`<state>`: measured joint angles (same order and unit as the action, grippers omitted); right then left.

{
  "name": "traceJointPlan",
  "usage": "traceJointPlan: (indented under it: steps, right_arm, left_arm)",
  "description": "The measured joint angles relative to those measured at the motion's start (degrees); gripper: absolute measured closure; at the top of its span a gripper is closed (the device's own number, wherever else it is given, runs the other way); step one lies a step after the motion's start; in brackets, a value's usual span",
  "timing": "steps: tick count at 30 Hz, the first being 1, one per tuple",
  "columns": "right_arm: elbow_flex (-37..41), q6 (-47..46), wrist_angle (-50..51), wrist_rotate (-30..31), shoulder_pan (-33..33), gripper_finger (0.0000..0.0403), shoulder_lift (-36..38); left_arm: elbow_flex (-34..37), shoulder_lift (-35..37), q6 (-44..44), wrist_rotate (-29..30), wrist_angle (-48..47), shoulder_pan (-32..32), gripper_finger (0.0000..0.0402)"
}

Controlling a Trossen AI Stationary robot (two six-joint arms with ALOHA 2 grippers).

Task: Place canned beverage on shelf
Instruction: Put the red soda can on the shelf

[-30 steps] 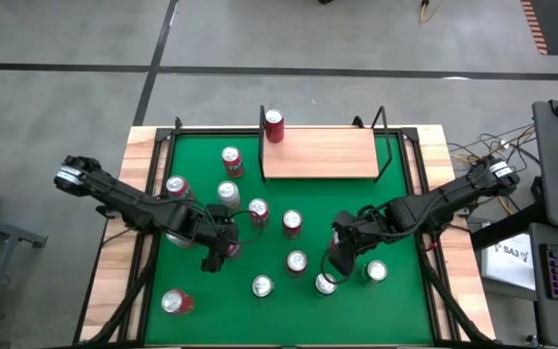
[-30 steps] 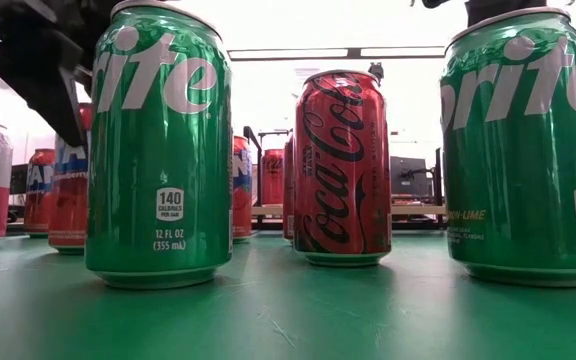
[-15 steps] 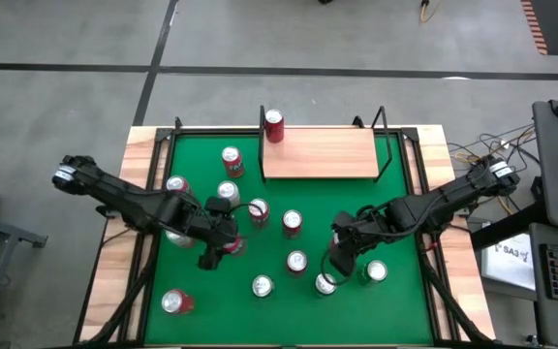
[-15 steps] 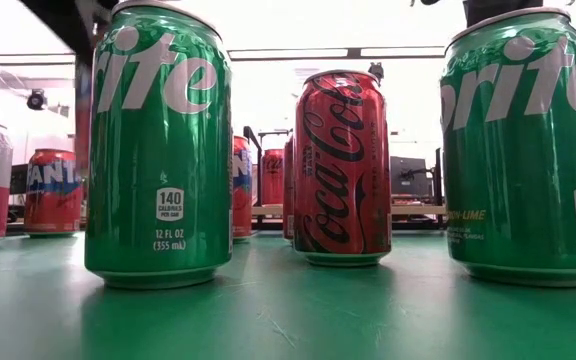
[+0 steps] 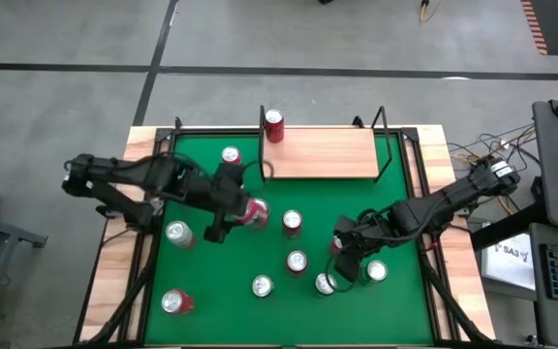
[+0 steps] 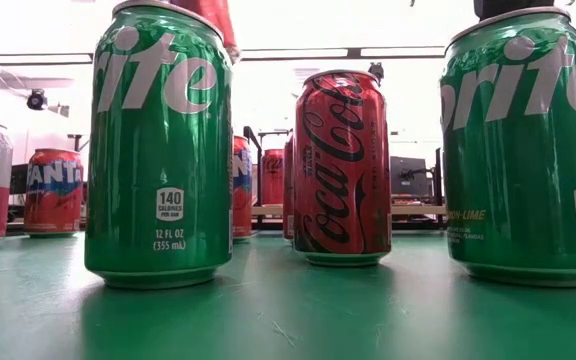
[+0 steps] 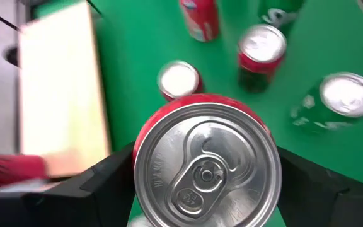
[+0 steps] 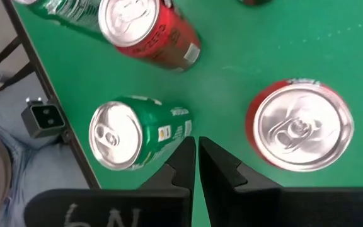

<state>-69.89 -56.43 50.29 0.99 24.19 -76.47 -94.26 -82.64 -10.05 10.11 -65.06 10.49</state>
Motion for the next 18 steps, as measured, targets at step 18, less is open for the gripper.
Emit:
traceJointPlan:
  steps: [18]
  right_arm:
    - [-1.1, -0.3, 0.0, 0.1, 4.1, 0.0390, 1.9]
  left_arm:
    - [-25.2, -20.9, -21.9, -4.9, -8.9, -16.4, 0.0118]
